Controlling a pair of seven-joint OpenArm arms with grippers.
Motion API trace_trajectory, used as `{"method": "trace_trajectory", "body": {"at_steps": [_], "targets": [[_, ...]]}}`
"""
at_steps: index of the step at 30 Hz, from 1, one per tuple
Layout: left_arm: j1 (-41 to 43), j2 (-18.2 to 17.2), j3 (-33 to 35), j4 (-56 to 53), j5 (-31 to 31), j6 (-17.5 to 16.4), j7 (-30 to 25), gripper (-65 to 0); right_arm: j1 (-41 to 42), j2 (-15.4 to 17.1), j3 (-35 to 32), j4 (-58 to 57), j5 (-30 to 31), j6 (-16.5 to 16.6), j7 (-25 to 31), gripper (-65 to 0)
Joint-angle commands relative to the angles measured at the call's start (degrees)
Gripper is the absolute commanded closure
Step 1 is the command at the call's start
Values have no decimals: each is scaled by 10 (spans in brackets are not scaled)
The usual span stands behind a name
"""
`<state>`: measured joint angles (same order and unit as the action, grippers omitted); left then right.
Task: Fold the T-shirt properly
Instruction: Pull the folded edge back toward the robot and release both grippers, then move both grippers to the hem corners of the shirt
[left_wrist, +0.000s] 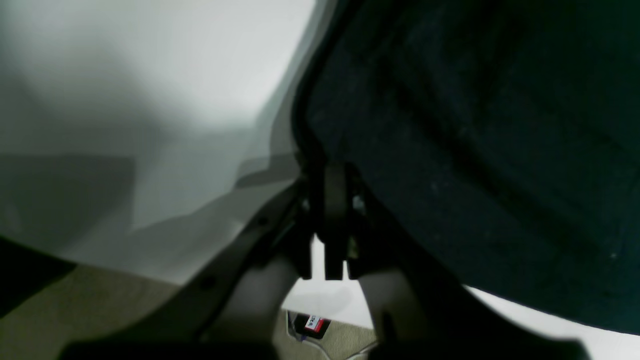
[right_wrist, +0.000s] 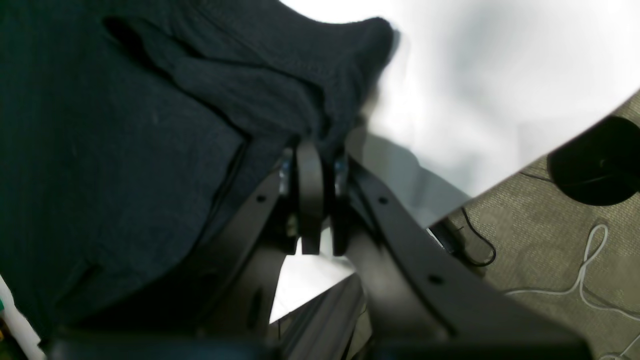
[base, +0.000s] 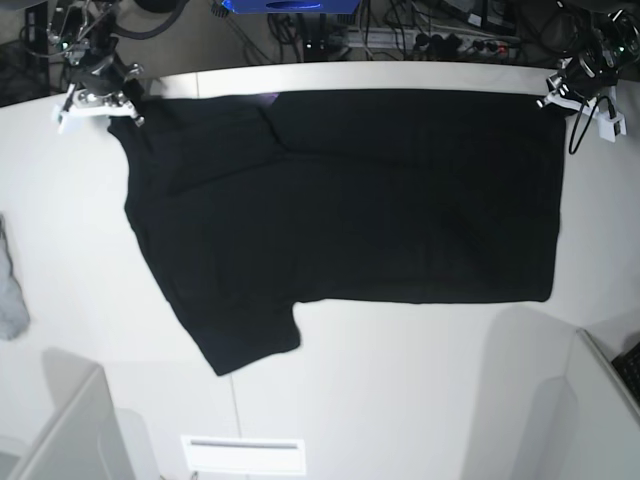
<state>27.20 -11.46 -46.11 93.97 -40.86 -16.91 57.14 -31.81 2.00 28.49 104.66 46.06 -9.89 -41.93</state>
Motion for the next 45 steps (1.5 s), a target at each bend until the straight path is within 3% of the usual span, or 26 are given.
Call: {"method": "trace_trajectory", "body": {"at_steps": [1, 7, 26, 29, 31, 34, 38, 42, 45], "targets": [[10, -8, -5, 12, -8, -2, -7, 0, -2, 5, 3, 11, 3, 3, 0, 0], [22, -8, -6, 27, -8, -2, -7, 0, -12, 5, 3, 12, 3, 3, -22, 0], [19, -11, -7, 27, -8, -2, -7, 0, -35, -5, 3, 40, 2, 1, -19, -2], [19, -12, -7, 27, -8, -2, -7, 0, -33, -5, 14, 43, 0, 1, -18, -216], [19, -12, -8, 27, -8, -2, -7, -137, -32, -6, 36, 44, 0, 1, -18, -299], [19, -12, -9, 28, -8, -2, -7, -327, -30, -6, 68, 46, 1, 1, -18, -285], [10, -12, -45, 66, -8, -2, -7, -489, -5, 2, 100, 64, 1, 2, -21, -290], [-39, -16, -112, 94, -8, -2, -7, -494, 49, 54, 84, 63, 0, 2, -22, -291], [-75, -49, -111, 93, -3, -2, -7, -471, 94, 87, 70, 38, -1, 2, -22, -291]]}}
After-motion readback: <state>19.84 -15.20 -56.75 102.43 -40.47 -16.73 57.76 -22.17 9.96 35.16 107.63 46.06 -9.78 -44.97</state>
